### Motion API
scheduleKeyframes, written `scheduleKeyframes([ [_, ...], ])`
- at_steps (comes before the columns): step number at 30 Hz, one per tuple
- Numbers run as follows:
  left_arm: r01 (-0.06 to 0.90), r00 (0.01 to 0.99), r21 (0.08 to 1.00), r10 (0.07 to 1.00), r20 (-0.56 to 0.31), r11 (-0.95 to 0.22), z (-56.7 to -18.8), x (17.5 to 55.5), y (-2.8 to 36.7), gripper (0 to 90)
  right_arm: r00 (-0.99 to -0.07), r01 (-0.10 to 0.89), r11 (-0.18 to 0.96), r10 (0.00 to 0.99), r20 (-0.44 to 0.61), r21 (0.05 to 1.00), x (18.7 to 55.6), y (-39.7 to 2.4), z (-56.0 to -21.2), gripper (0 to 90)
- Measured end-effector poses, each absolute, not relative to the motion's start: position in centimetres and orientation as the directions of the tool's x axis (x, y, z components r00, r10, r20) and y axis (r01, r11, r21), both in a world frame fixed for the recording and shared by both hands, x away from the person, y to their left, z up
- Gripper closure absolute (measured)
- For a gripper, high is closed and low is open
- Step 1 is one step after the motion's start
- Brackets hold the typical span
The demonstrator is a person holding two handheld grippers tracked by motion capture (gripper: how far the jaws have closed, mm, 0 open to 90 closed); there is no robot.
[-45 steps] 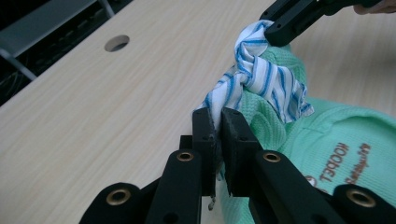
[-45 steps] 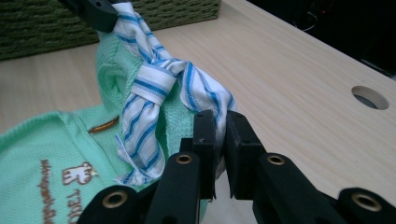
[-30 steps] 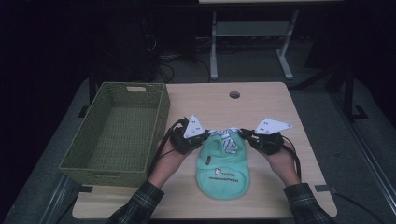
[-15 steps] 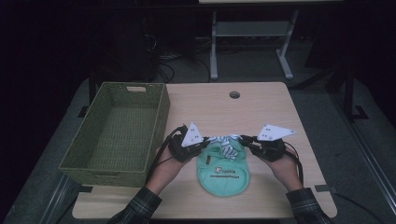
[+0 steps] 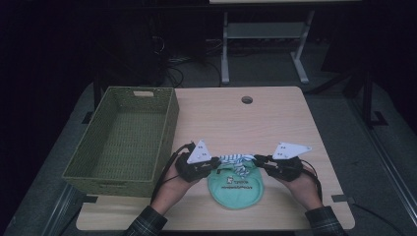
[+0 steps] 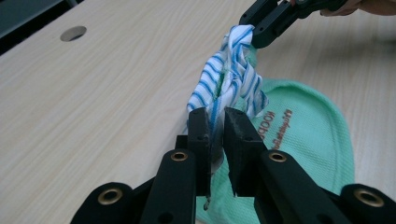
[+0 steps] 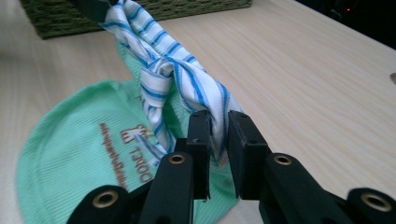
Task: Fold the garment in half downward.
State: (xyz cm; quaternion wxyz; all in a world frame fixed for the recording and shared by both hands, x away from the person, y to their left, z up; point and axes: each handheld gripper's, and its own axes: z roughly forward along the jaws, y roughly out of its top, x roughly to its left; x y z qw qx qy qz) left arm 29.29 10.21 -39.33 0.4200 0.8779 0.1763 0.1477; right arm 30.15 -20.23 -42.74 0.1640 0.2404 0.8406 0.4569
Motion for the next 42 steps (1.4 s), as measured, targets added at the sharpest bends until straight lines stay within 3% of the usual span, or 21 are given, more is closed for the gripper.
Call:
scheduleKeyframes([
  [6, 0.192, 0.907, 0.791, 0.413, 0.083, -0.581, -39.2, 28.3, 10.3, 87.9, -0.846, 0.257, 0.47, 0.533, -0.039, 0.844, 28.8, -20.5, -43.0, 82.4],
  [26, 0.242, 0.934, 0.75, 0.358, -0.008, -0.615, -40.6, 25.3, 10.6, 89.7, -0.887, 0.274, 0.487, 0.461, 0.023, 0.829, 25.3, -20.9, -44.1, 85.4],
  [33, 0.273, 0.93, 0.721, 0.368, -0.027, -0.637, -41.5, 25.5, 10.8, 89.6, -0.907, 0.287, 0.525, 0.418, 0.051, 0.801, 24.3, -20.5, -45.1, 81.6],
  [42, 0.301, 0.922, 0.715, 0.385, -0.049, -0.63, -41.3, 26.2, 10.9, 89.5, -0.913, 0.282, 0.484, 0.401, 0.076, 0.829, 23.7, -21.5, -44.2, 75.2],
])
